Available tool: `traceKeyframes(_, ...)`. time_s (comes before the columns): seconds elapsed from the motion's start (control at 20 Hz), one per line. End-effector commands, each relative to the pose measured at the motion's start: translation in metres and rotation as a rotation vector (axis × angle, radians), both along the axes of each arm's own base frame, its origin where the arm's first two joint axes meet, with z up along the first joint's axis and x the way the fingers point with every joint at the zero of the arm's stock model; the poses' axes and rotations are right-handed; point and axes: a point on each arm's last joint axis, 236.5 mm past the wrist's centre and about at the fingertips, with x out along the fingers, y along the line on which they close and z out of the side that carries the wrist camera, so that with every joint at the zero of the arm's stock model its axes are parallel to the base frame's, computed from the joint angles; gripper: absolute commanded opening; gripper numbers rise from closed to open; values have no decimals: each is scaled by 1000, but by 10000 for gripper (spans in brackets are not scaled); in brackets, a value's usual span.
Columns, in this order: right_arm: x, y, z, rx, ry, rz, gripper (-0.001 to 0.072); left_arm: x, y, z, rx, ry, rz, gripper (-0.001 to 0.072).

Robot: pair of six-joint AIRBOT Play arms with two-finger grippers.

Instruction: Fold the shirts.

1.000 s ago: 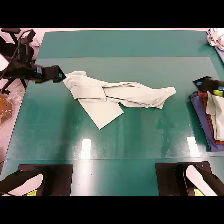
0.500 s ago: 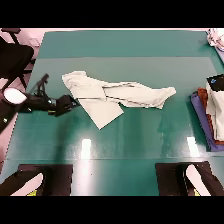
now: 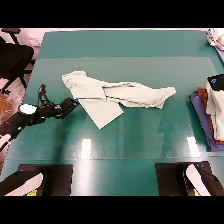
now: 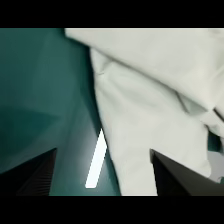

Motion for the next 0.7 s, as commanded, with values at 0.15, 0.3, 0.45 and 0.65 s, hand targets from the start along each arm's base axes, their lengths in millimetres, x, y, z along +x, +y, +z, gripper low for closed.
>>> traceKeyframes(0.15,-1,1,0,1,3,4,531,5,-7,-25,-45,36,6,664)
traceKeyframes(0.3,-1,2,-1,3,4,5,516,10,-2,-29,-36,37,33,665)
traceKeyframes(0.45,-1,1,-1,2,5,5,508,13,-11,-33,-60,29,4,664)
traceKeyframes(0.65,-1,1,-1,2,5,5,508,19,-33,-43,-36,23,-27,665)
